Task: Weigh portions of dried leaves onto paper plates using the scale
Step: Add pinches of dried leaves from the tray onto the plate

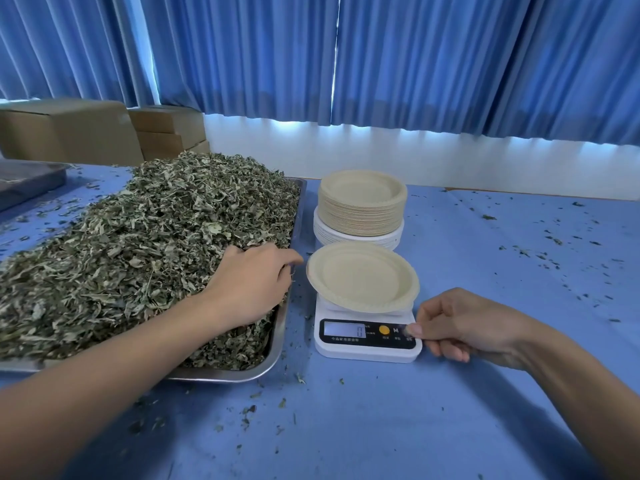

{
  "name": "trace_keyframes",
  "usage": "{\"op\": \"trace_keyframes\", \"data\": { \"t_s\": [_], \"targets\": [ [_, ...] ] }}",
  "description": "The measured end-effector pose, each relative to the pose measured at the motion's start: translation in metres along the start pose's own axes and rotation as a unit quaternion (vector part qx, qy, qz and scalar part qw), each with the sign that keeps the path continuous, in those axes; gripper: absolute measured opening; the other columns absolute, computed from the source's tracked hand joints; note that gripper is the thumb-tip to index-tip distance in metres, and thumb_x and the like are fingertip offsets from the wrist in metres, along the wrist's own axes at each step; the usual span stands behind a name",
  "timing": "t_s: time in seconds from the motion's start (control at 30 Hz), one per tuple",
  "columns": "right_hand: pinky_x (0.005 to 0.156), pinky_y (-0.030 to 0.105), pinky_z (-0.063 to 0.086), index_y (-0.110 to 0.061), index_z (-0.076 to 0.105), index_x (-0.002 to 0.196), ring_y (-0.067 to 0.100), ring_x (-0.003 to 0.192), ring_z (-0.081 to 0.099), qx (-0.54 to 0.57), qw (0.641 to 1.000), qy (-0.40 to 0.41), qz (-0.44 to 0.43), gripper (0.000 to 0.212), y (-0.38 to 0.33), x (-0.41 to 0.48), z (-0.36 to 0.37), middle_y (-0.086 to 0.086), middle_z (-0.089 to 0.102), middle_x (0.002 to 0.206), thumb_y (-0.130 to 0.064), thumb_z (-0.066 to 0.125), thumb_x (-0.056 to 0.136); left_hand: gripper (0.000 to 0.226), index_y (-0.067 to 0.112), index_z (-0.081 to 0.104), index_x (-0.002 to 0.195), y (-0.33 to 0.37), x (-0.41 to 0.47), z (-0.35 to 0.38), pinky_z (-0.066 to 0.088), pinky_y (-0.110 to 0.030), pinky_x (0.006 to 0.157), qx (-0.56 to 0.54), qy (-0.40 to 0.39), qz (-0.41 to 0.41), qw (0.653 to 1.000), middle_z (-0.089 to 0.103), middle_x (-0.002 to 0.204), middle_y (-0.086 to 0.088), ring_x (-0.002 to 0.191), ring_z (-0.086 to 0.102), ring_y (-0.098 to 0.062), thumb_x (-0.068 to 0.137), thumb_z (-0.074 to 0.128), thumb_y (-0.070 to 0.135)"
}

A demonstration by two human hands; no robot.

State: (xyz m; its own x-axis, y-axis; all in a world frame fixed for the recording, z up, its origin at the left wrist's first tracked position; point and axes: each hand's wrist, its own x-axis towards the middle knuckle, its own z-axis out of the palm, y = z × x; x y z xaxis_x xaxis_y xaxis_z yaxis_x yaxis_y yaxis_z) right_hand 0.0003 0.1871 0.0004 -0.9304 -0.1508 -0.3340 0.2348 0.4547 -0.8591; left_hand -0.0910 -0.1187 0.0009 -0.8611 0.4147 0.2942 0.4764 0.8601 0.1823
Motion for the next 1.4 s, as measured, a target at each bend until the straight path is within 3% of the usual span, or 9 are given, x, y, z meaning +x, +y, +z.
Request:
{"op": "trace_keyframes", "data": {
  "t_s": [0.17,0.23,0.3,0.47,0.67,0.77,0.93,1.23,1.4],
  "targets": [
    [0.042,0.022,0.035,-0.006,0.067,0.074,0.014,0.045,0.046,-0.025,0.999,-0.023,0.034,0.03,0.0,0.002,-0.012,0.015,0.061,0.066,-0.03,0.077,0.088,0.034,0.036,0.057,0.126,-0.003,-0.004,-0.005,0.022,-0.056,0.112,0.111,0.075,0.018,0.991,0.052,0.131,0.008,0.125,0.048,-0.016,0.1,0.035,0.041],
    [0.041,0.02,0.033,-0.006,0.07,0.077,0.013,0.044,0.045,-0.029,0.998,0.001,0.049,0.029,0.001,0.004,-0.024,0.013,0.062,0.066,-0.031,0.075,0.09,0.039,0.035,0.052,0.13,-0.007,-0.006,-0.006,0.015,-0.063,0.113,0.163,0.023,-0.019,0.986,0.042,0.144,0.002,0.133,0.04,-0.022,0.099,0.03,0.047],
    [0.04,0.021,0.032,-0.005,0.069,0.074,0.014,0.044,0.044,-0.056,0.991,0.106,0.055,0.027,0.004,0.012,-0.039,0.012,0.061,0.063,-0.023,0.072,0.093,0.044,0.032,0.048,0.132,-0.009,-0.006,-0.006,0.028,-0.059,0.108,0.177,-0.056,-0.051,0.981,0.038,0.148,-0.003,0.133,0.039,-0.029,0.099,0.025,0.049],
    [0.044,0.022,0.033,0.003,0.069,0.076,0.016,0.04,0.043,-0.048,0.934,0.352,0.035,0.023,0.009,0.05,-0.064,0.008,0.06,0.055,-0.013,0.063,0.092,0.034,0.024,0.048,0.126,-0.002,-0.001,-0.013,0.045,-0.051,0.091,0.193,-0.101,-0.052,0.975,0.048,0.125,-0.006,0.115,0.047,-0.033,0.1,0.035,0.042],
    [0.043,0.024,0.037,0.002,0.068,0.07,0.019,0.041,0.043,-0.015,0.91,0.415,-0.003,0.021,0.001,0.082,-0.054,0.006,0.062,0.053,-0.011,0.062,0.086,0.016,0.024,0.068,0.107,-0.008,0.016,-0.024,0.053,-0.036,0.081,0.05,-0.053,-0.04,0.997,0.066,0.104,-0.002,0.083,0.064,-0.02,0.091,0.065,0.022],
    [0.044,0.024,0.038,-0.005,0.069,0.067,0.015,0.039,0.045,0.0,0.893,0.449,-0.034,0.023,0.01,0.089,-0.045,0.0,0.063,0.05,-0.016,0.062,0.086,0.019,0.033,0.066,0.1,-0.012,0.021,-0.03,0.05,-0.03,0.069,0.001,-0.018,-0.048,0.999,0.067,0.1,-0.001,0.052,0.052,-0.007,0.09,0.067,0.017],
    [0.052,0.028,0.042,-0.013,0.069,0.065,0.018,0.046,0.05,0.027,0.877,0.475,-0.066,0.026,0.028,0.089,-0.044,-0.004,0.061,0.046,-0.024,0.063,0.088,0.026,0.029,0.069,0.096,-0.014,0.033,-0.046,0.039,-0.019,0.05,-0.03,0.053,-0.028,0.998,0.067,0.11,0.006,0.042,0.051,-0.004,0.087,0.066,0.005],
    [0.052,0.034,0.044,-0.012,0.07,0.069,0.021,0.042,0.045,0.063,0.871,0.482,-0.068,0.025,0.032,0.091,-0.05,-0.001,0.06,0.05,-0.024,0.064,0.089,0.025,0.026,0.073,0.092,-0.015,0.048,-0.067,0.045,-0.023,0.069,-0.058,0.086,-0.048,0.993,0.067,0.12,-0.001,0.066,0.058,-0.01,0.085,0.071,0.003],
    [0.053,0.035,0.043,-0.008,0.07,0.071,0.022,0.043,0.044,0.083,0.871,0.48,-0.073,0.025,0.032,0.091,-0.05,0.001,0.058,0.05,-0.023,0.064,0.091,0.023,0.025,0.075,0.091,-0.001,0.058,-0.075,0.045,-0.026,0.085,-0.125,0.157,-0.03,0.979,0.07,0.101,0.004,0.097,0.062,-0.017,0.082,0.074,0.004]
  ]
}}
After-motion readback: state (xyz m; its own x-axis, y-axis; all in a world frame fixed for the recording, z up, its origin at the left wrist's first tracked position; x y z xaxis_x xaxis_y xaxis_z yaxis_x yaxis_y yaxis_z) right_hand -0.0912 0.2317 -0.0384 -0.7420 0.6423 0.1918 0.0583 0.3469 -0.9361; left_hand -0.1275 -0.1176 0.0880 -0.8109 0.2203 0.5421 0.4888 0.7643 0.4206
